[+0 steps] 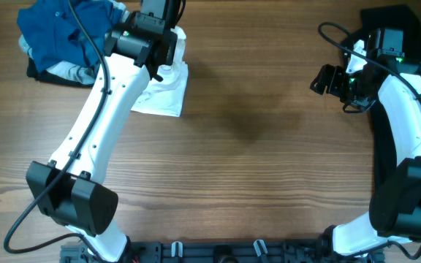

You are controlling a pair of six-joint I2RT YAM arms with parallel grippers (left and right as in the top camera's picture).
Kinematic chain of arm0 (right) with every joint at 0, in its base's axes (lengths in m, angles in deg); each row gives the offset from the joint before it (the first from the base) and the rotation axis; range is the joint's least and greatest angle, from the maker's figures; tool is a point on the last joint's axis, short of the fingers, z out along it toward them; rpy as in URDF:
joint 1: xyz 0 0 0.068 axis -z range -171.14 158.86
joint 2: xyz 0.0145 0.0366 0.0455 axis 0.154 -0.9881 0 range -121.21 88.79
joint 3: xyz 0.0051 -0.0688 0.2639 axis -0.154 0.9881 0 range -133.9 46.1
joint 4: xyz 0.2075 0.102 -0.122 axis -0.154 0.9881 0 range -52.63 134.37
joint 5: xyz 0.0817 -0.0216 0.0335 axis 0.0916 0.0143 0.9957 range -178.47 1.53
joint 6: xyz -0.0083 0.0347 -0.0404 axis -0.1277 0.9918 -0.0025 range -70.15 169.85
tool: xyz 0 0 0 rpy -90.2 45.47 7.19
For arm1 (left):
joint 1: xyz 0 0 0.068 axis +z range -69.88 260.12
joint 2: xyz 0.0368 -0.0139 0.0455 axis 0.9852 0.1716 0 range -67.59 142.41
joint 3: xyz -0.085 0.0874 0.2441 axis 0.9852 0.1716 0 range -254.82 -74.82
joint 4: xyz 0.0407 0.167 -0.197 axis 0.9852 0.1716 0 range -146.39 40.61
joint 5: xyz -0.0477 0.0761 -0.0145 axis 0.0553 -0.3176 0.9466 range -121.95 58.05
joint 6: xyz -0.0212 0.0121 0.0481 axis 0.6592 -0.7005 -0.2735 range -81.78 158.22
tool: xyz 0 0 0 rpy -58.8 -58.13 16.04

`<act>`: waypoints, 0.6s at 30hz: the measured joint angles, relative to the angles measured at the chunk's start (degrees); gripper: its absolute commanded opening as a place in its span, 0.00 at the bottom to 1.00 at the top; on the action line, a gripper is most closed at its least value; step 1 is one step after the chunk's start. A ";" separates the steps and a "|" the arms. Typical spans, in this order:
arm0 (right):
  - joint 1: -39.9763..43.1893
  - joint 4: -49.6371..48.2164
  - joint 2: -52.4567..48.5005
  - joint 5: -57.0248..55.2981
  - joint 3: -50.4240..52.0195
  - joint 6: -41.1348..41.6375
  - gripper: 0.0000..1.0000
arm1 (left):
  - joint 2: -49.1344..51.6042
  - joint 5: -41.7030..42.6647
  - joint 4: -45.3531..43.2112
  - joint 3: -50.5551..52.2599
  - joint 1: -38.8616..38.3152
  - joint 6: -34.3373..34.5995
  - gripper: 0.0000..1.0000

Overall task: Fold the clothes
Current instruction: 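Carry the shirt left and place it on the blue shirt stack, then release the shirt and raise the left gripper away from the stack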

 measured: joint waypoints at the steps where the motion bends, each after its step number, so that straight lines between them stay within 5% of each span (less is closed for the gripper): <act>1: 0.00 0.00 0.00 0.00 0.00 0.00 0.92 | 0.00 0.63 0.13 0.00 0.00 -0.57 0.04; 16: 0.00 0.24 0.00 0.00 0.00 -0.17 0.92 | 10.45 6.01 4.20 0.00 0.00 -2.10 0.15; 18: 0.00 0.24 0.00 0.00 0.00 -0.55 0.92 | 13.70 7.06 4.20 0.00 0.00 -2.10 0.24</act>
